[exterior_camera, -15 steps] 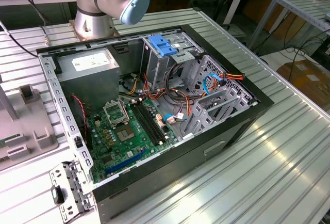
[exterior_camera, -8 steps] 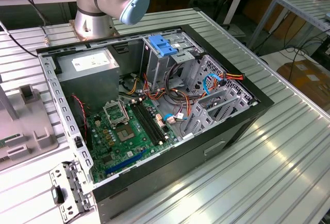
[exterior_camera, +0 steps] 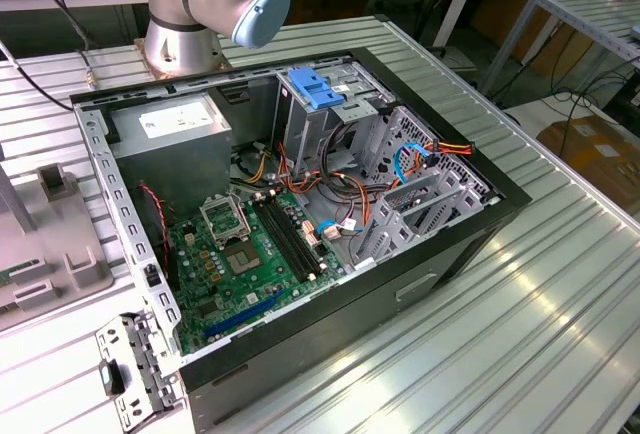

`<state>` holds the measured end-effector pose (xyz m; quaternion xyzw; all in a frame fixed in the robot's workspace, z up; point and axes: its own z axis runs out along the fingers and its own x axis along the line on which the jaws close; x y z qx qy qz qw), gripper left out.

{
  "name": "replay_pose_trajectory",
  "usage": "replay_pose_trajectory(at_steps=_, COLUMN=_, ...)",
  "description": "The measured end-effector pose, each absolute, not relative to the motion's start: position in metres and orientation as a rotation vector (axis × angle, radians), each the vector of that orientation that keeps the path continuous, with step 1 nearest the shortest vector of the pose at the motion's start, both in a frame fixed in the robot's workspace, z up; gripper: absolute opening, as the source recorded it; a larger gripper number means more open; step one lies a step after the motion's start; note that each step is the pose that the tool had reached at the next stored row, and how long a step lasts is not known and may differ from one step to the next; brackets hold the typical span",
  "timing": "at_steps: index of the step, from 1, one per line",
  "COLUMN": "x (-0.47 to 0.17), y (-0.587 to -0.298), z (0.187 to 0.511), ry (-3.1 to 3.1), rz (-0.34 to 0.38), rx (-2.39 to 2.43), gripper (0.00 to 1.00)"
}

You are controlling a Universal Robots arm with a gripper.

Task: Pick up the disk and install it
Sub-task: 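Pick up the disk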

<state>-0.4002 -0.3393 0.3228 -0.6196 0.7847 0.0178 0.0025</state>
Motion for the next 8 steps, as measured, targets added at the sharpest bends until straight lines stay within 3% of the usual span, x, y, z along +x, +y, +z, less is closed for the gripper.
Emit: replay_pose_trajectory(at_steps=8, x=-0.4002, y=-0.3392, z=0.3226, ry=2.325, rz=0.056, rx=-2.108, gripper=0.11)
